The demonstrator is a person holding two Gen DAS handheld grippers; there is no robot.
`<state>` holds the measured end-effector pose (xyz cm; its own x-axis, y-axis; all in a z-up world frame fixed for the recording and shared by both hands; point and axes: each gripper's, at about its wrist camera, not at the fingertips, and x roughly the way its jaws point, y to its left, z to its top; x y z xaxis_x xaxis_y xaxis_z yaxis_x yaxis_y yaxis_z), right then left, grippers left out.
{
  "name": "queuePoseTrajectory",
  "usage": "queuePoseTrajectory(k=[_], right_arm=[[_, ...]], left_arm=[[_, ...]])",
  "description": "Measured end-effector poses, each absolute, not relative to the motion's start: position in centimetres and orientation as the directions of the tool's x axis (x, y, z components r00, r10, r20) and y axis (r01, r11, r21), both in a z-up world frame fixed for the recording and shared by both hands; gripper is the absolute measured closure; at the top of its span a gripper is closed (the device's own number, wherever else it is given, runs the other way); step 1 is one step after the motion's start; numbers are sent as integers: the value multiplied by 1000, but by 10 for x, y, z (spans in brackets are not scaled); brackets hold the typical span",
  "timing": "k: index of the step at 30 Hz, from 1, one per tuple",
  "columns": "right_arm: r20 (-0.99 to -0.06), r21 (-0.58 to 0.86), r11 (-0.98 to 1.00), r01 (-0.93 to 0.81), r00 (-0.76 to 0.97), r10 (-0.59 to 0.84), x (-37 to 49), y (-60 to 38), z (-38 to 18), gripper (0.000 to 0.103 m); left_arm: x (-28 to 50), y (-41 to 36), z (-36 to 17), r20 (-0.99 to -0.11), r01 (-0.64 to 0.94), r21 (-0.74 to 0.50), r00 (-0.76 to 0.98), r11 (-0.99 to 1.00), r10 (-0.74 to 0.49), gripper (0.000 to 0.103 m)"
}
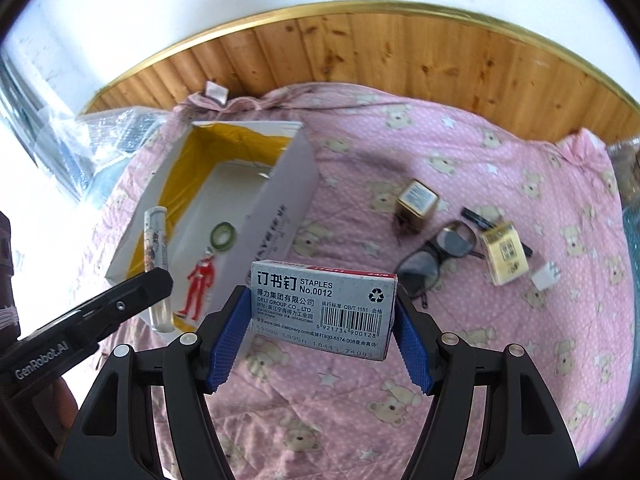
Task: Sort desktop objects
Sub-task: 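Lift and carry the lighter and staples box toward the white box with both grippers, then open the left gripper to drop the lighter in the box while the right gripper releases the staples box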
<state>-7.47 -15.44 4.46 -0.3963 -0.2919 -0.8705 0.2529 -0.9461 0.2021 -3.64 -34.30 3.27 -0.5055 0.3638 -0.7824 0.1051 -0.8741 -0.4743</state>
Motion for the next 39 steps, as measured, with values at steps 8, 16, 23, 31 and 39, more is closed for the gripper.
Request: queuePoseTrajectory(k=[8,16,23,31,39], right_arm=[[-867,190,-932,308,-392,-306,-84,-190,53,32],[-869,180,-917,356,-379,-318,-102,-220,56,32],[-868,182,-903,389,-369,-334,-122,-244,58,32],[-869,201,-894,400,-349,-352,-150,-262,52,32],[-863,223,-872,435,-327,-384,-178,-285,46,32]], left_arm=[[-40,-372,29,-775,144,-491,-524,-859,355,84],[-52,-398,23,-775,183,-498,-532,-848,341,84],[-70,-418,14,-784,220,-500,-527,-838,329,84],[-100,-438,0,-797,250,-493,-514,-833,318,84],[-133,-457,-17,-814,276,-478,-496,-834,302,84]])
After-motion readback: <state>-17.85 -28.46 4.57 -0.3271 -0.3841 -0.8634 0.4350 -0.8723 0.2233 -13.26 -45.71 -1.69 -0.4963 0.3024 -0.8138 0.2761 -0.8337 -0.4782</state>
